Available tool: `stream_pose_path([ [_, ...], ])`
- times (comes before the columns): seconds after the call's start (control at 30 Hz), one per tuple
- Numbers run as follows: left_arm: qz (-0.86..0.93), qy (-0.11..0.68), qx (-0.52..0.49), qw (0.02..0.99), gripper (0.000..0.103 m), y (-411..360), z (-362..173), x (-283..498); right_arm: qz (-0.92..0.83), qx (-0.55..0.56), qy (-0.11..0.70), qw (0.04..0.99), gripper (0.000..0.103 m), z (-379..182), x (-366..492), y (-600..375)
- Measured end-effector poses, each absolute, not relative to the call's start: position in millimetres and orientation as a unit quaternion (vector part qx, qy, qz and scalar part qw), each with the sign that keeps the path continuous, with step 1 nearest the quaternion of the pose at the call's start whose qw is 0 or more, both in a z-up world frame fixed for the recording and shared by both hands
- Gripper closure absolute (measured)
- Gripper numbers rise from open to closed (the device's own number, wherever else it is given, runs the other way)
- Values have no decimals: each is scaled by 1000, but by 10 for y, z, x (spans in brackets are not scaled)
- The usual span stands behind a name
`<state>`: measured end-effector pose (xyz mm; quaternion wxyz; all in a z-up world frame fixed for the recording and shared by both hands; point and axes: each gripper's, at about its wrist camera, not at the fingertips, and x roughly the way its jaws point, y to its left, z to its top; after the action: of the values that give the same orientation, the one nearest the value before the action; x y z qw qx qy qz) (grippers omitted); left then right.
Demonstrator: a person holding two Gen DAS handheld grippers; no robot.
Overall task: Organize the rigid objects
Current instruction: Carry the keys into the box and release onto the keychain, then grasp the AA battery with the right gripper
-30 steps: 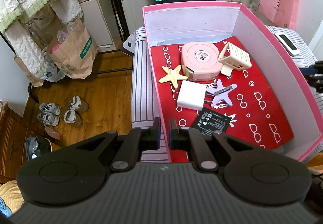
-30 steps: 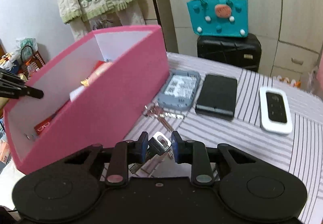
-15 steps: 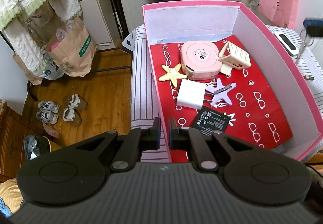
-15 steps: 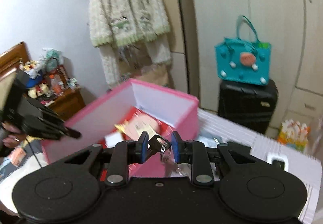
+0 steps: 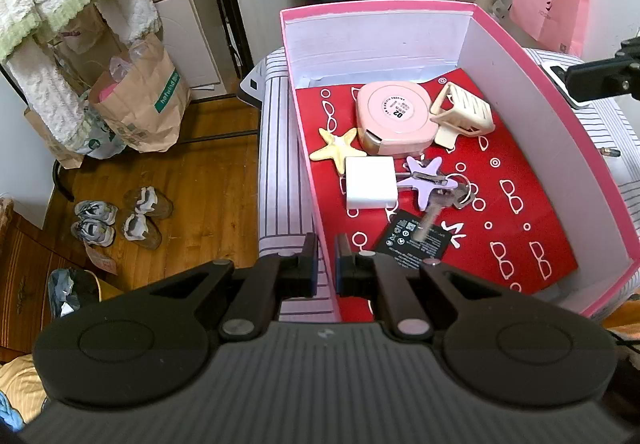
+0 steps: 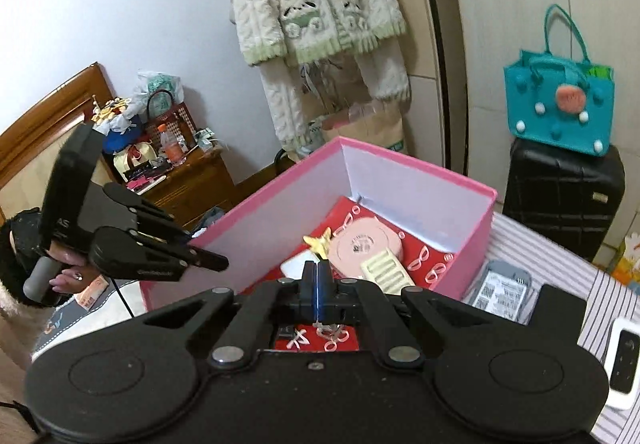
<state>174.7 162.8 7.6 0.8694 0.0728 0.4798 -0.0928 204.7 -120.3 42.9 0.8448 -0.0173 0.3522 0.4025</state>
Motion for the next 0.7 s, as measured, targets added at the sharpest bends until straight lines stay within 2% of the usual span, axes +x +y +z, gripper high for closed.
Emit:
stream_pose_path([
  [0.1,-94,482,72,868,96,1630,80,1752,392,-14,356,848,101,445,2019,-1349],
  [0.2,-95,482,70,868,96,1643,75,1748,368,-16,368,853,94,445,1969,-1571],
  [0.3,-95,481,70,869,96,1644,76,1748,323,-15,394,860,94,343,1919,-1854],
  [0.53,-88,481,68,870,96,1631,72,1743,227,8,446,866,88,-288,1770,-2435],
  [0.7,-80,483,69,869,96,1601,73,1742,202,12,455,867,85,-578,1726,-2581],
])
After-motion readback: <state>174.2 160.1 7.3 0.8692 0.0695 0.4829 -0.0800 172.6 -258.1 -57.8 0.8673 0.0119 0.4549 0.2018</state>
